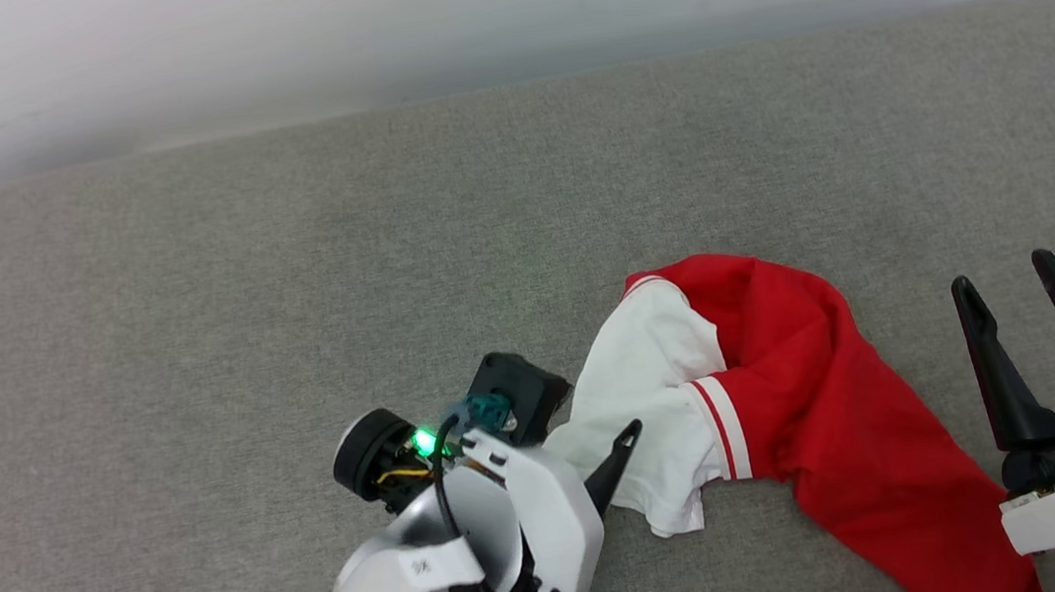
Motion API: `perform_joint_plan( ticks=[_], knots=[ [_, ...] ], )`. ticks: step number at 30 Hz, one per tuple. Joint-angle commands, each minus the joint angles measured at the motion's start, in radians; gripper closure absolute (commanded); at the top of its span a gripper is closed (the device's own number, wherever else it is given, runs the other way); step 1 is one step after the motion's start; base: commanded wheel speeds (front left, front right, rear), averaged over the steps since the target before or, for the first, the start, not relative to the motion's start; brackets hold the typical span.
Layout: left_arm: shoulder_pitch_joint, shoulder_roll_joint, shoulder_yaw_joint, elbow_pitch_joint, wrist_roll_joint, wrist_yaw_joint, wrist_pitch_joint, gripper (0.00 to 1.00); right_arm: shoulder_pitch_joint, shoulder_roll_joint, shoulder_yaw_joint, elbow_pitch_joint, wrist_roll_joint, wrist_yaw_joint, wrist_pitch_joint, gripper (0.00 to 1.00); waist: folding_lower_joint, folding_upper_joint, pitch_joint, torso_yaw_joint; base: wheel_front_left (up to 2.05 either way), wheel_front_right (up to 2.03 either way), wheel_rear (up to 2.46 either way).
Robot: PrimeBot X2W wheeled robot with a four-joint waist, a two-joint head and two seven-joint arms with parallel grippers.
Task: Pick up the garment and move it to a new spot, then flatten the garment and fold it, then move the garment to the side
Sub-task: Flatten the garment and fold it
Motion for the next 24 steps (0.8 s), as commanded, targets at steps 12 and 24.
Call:
perform_joint_plan(
  ticks=[12,24],
  knots=[
    [-0.170,0.080,-0.096,0.185,-0.007,0.001,0.179,0.00,-0.045,0.026,0.014,-0.007,-0.036,0.000,-0.035,0.00,0.0000,0.0000,0.098,-0.044,0.00,0.00,0.00],
    [-0.171,0.075,-0.149,0.309,-0.027,0.000,0.159,1.00,-0.053,0.036,0.028,-0.001,-0.055,0.000,-0.035,0.00,0.0000,0.0000,0.113,-0.036,0.00,0.00,0.00]
  ],
)
